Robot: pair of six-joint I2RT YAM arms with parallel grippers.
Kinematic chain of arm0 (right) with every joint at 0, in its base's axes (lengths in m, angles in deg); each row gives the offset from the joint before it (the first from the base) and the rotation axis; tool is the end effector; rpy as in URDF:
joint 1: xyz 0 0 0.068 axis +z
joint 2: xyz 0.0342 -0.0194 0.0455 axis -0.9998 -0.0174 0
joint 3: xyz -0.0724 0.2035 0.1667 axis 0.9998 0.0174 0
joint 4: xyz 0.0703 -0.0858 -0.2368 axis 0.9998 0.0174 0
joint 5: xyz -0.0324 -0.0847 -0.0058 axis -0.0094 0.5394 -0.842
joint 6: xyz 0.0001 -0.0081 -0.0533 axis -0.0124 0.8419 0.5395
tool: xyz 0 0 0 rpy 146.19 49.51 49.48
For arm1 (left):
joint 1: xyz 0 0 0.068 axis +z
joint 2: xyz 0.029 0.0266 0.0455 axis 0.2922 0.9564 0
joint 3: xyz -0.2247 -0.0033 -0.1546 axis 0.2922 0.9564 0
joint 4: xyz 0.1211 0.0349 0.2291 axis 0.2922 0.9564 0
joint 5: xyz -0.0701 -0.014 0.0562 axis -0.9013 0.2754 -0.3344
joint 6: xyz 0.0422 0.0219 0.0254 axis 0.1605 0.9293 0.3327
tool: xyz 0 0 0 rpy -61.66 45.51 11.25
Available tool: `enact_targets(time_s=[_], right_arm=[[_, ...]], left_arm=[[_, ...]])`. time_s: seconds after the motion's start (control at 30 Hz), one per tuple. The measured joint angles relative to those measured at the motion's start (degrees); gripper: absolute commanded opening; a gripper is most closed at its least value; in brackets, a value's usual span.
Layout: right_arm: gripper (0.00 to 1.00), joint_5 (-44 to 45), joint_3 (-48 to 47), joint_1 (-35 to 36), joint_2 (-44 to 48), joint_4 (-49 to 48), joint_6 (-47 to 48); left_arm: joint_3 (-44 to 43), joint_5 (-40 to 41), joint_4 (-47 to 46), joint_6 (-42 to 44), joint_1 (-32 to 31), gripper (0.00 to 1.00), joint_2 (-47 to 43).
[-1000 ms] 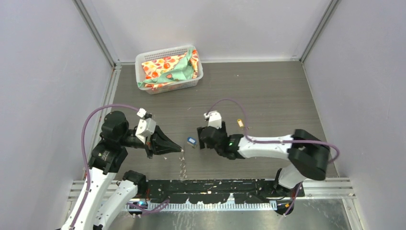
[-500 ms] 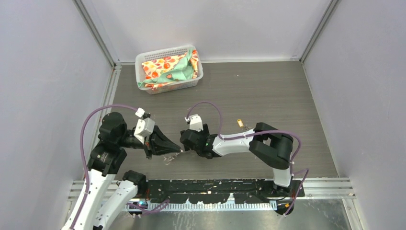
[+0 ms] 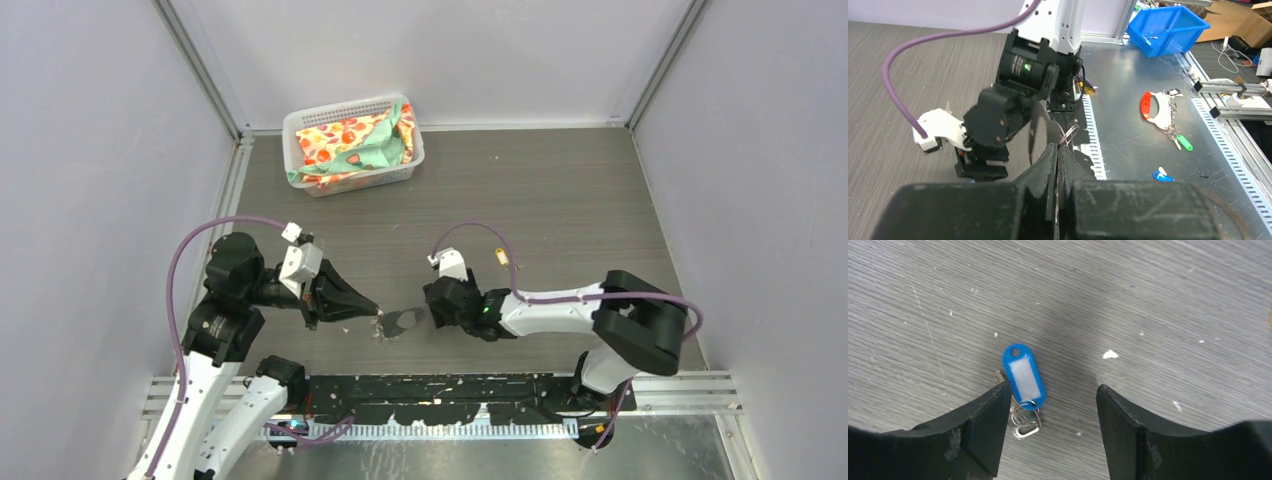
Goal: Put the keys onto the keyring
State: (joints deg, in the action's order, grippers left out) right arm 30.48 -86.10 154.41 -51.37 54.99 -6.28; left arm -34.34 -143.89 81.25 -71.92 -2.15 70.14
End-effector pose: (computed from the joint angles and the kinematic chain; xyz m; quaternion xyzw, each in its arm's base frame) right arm 0.1380 0.2579 0.1490 -0.1842 0.8996 0.0646 0.3906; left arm 0.0873 -0.0666 0.3753 0.4840 0.5321 -0.5439 0.4322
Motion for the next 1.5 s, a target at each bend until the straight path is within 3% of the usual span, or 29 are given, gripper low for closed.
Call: enact_targets(time_s=[0.2,0.37,0.5,0.7,1.07,1.5], right_arm=[[0.6,-4.24,1.22,-2.91,9.14,4.5,4.63],[0.57,-5.35,0.87,-1.95,13.81,10.29,0.13],[0.29,-9.68,3.93,1.99,15.82,9.77,-3.02],[0.19,-17.66,7.41,2.97,15.06,6.67,-4.52],[0.17,-19.78,5.64,-4.96,5.9,-2.38,-6.05],[0.19,-13.94,1.62,-11.91,4.96,6.6,-0.15]], left_arm=[[0.0,-0.02,-0.55,-0.68,0.0,0.0,0.26],[0.02,-0.02,-1.4,-1.11,0.0,0.0,0.24],[0.22,-0.04,-2.93,-2.08,0.0,0.0,0.26],[0.35,-0.04,-4.55,-2.6,0.0,0.0,0.44],[0.42,-0.04,-5.03,-3.58,0.0,0.0,0.42],[0.83,-0.04,-5.84,-3.54,0.0,0.0,0.63]])
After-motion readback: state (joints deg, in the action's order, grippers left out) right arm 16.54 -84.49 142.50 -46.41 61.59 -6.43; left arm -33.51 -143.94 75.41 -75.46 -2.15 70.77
